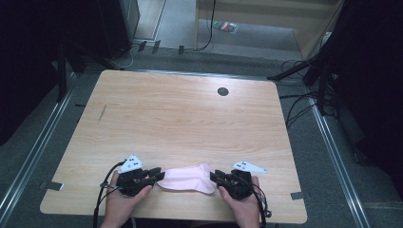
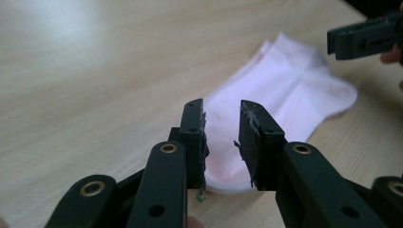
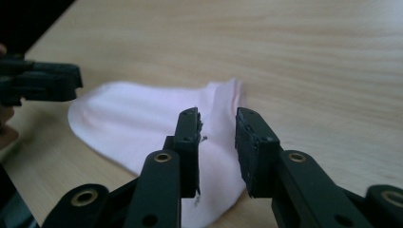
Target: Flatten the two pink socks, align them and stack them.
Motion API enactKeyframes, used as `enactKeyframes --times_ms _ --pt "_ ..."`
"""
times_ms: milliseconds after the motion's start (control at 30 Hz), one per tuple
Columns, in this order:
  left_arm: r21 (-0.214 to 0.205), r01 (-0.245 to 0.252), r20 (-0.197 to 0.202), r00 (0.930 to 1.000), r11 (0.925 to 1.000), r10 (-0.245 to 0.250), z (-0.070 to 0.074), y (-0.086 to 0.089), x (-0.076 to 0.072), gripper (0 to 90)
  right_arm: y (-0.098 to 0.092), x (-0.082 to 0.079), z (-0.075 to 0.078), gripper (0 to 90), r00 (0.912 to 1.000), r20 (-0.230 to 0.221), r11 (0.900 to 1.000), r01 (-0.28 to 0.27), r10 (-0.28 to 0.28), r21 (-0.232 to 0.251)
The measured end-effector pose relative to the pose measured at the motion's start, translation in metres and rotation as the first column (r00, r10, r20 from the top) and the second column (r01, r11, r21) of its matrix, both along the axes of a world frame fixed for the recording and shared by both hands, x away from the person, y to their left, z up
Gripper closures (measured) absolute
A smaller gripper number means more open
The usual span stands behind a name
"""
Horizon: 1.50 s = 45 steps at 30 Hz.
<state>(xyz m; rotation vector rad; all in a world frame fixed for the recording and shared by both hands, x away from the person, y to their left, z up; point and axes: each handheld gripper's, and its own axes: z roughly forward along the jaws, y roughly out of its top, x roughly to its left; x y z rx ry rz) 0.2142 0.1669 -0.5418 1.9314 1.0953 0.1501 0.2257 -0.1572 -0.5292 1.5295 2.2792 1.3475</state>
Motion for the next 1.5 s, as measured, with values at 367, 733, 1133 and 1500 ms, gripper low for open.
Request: enactKeyframes --times_ms 367,733,1133,1500 --pt "0.178 0.057 0.107 0.9913 0.9824 -0.077 -0.009 -0.015 -0.008 60.4 0.003 0.003 -0.016 84.4 0.9998 0.015 0.9946 -0.012 0.014 -0.103" --pt "0.181 0.038 0.118 0.9911 0.9827 -0.06 -0.01 -0.01 -0.006 75.1 0.009 0.0 -0.012 90.0 0.9989 0.045 0.9756 0.002 0.008 -0.22" --pt "-0.038 0.069 0.119 0.9909 0.9969 -0.064 -0.005 0.003 -0.001 45.5 0.0 -0.001 -0.003 57.0 0.9957 0.092 0.9996 -0.004 0.006 -0.028" --pt "-0.107 -0.035 0.168 0.9844 0.9936 0.053 0.01 0.018 -0.003 10.4 -0.011 0.003 0.007 13.7 0.9774 0.199 0.9965 0.079 -0.072 -0.028"
